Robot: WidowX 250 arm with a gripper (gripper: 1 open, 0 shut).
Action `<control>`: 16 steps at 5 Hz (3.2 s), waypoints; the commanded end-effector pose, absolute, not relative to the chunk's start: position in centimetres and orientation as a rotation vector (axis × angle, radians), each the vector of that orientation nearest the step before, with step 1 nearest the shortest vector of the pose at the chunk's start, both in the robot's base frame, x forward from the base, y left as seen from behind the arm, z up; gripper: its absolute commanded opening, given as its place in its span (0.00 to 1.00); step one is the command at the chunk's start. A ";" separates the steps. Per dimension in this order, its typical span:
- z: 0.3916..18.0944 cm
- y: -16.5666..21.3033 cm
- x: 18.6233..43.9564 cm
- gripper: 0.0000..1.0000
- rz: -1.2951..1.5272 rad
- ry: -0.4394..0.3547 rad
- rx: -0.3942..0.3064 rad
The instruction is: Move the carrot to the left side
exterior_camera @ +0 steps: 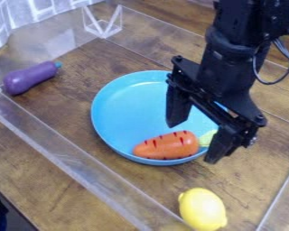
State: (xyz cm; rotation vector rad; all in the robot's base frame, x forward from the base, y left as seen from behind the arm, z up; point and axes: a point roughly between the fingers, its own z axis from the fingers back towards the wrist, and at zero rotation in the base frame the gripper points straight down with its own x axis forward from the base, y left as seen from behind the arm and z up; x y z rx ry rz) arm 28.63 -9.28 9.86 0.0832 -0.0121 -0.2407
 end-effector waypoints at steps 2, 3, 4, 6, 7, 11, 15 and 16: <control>9.7 -9.4 29.5 1.00 -0.313 -0.047 0.069; 8.1 -8.9 29.9 1.00 -0.362 -0.024 0.075; 6.7 -8.1 30.2 1.00 -0.414 0.008 0.078; 4.6 -6.6 30.5 1.00 -0.428 0.063 0.095; 3.6 -6.6 30.7 1.00 -0.430 0.076 0.105; 3.6 -5.3 30.6 0.00 -0.411 0.094 0.132; 4.7 -4.7 29.9 0.00 -0.397 0.098 0.140; 4.8 -4.6 29.8 0.00 -0.397 0.098 0.140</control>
